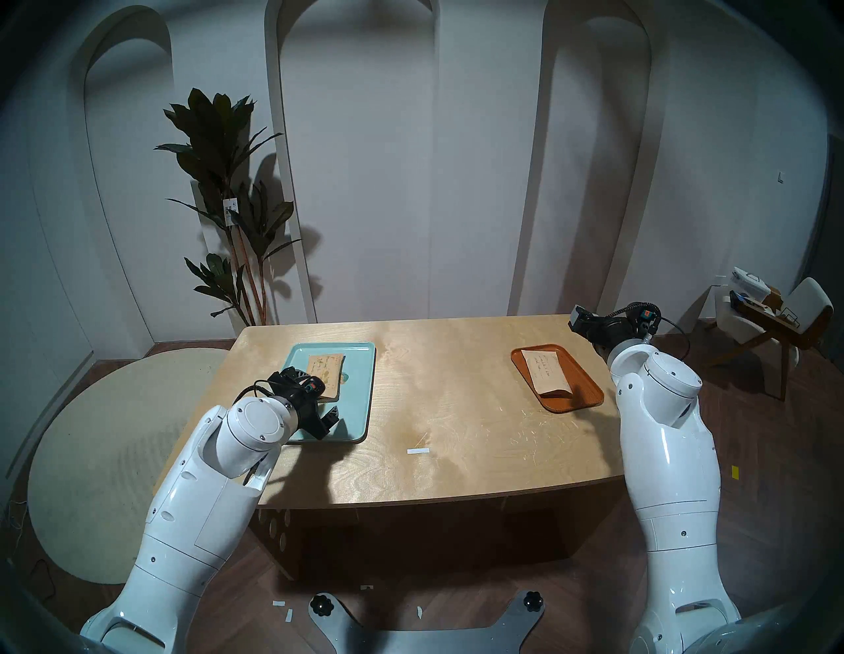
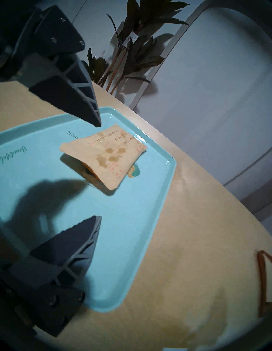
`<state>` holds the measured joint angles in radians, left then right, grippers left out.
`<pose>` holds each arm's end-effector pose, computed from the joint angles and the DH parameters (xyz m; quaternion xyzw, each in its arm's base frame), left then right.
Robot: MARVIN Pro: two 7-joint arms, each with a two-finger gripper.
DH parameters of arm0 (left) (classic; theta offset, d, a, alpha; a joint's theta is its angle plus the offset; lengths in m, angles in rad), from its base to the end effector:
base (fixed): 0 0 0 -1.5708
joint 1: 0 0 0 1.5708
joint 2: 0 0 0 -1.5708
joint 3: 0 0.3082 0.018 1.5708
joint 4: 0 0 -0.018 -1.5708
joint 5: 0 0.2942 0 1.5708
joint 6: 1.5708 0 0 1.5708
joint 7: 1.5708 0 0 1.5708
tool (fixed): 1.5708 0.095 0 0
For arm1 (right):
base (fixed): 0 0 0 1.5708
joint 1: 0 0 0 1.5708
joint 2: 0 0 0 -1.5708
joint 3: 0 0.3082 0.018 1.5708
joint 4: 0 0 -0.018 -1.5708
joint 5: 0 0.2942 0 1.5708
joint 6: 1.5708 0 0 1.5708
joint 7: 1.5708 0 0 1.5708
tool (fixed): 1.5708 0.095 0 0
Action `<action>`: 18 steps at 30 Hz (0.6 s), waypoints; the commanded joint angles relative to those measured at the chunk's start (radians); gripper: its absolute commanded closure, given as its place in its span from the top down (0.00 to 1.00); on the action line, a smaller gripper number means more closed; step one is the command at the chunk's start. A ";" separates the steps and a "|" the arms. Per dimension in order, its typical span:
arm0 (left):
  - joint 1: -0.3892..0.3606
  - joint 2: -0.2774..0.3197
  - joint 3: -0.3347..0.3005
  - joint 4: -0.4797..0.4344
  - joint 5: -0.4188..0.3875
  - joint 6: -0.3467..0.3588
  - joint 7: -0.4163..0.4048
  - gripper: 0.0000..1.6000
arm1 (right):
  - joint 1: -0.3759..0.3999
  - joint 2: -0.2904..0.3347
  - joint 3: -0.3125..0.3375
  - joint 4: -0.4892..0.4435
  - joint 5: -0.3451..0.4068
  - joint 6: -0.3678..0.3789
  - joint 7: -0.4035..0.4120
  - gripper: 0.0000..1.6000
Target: Sort the mail into the trays, one tray per recipient
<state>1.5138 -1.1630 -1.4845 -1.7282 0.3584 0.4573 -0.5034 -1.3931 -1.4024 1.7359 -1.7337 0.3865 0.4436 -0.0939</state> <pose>0.4064 0.0676 -0.2946 -0.7791 0.3611 -0.5014 0.1055 0.4430 -0.1094 -0.2157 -0.7264 0.1287 -0.6745 0.0302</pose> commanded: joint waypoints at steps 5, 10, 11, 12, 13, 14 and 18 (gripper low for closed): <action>-0.010 -0.110 -0.127 -0.168 -0.214 0.059 -0.064 1.00 | 0.012 0.003 0.000 -0.015 0.002 -0.006 0.000 1.00; -0.015 -0.186 -0.175 -0.233 -0.322 0.150 -0.059 1.00 | 0.013 0.004 -0.001 -0.013 0.004 -0.006 -0.001 1.00; -0.015 -0.186 -0.175 -0.233 -0.322 0.150 -0.059 1.00 | 0.013 0.004 -0.001 -0.013 0.004 -0.006 -0.001 1.00; -0.010 -0.212 -0.181 -0.246 -0.364 0.193 -0.057 1.00 | 0.013 0.005 -0.001 -0.013 0.004 -0.007 -0.001 1.00; -0.006 -0.214 -0.174 -0.248 -0.385 0.213 -0.057 1.00 | 0.013 0.005 -0.002 -0.013 0.005 -0.007 -0.001 1.00; -0.003 -0.223 -0.171 -0.249 -0.397 0.229 -0.055 1.00 | 0.013 0.006 -0.002 -0.014 0.005 -0.007 -0.001 1.00; 0.006 -0.273 -0.192 -0.275 -0.472 0.314 -0.035 1.00 | 0.013 0.007 -0.002 -0.015 0.007 -0.008 -0.002 1.00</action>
<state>1.5171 -1.3365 -1.6520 -1.9419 -0.0165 0.6767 -0.5643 -1.3924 -1.3962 1.7311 -1.7278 0.3918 0.4436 -0.0976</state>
